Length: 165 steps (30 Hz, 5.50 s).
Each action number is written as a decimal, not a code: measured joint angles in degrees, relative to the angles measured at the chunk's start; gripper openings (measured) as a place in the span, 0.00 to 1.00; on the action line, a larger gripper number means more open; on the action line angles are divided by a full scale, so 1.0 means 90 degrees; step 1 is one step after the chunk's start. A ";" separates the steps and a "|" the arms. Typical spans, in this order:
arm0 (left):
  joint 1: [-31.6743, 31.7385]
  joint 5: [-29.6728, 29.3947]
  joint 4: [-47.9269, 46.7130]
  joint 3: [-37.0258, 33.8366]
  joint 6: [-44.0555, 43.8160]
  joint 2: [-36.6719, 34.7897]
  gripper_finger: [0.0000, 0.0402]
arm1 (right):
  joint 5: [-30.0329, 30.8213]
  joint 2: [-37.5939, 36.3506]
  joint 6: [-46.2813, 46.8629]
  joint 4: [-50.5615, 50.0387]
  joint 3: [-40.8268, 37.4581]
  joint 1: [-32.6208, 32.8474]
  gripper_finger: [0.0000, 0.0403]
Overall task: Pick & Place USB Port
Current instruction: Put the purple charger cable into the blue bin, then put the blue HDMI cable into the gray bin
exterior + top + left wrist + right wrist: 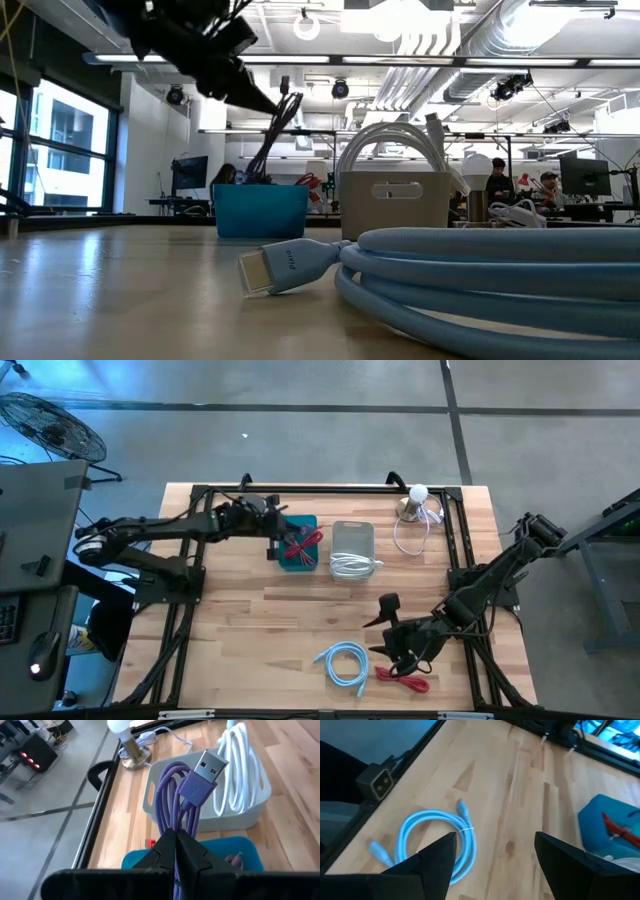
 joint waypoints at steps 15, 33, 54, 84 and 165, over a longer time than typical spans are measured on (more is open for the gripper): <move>0.0647 0.0740 0.0710 -0.0214 0.0170 0.0341 0.00 | 0.0689 0.0000 -0.0102 0.0024 0.0000 -0.0017 0.65; 0.1289 0.1504 0.1223 -0.0209 0.0148 0.1955 0.00 | 0.0837 0.0000 -0.0024 0.0053 0.0000 -0.0017 0.65; 0.1309 0.2639 0.0808 0.0226 -0.0164 0.1969 0.07 | 0.0827 0.0000 -0.0106 0.0051 0.0000 -0.0017 0.65; -0.0823 0.1682 -0.2494 0.0895 0.0207 -0.2459 0.08 | 0.0778 0.0000 -0.0213 0.0049 0.0005 -0.0017 0.65; -0.4650 -0.1931 0.0828 -0.3796 -0.0500 -0.5022 0.08 | -0.2842 0.2562 0.2714 0.0765 0.0126 -0.1260 0.65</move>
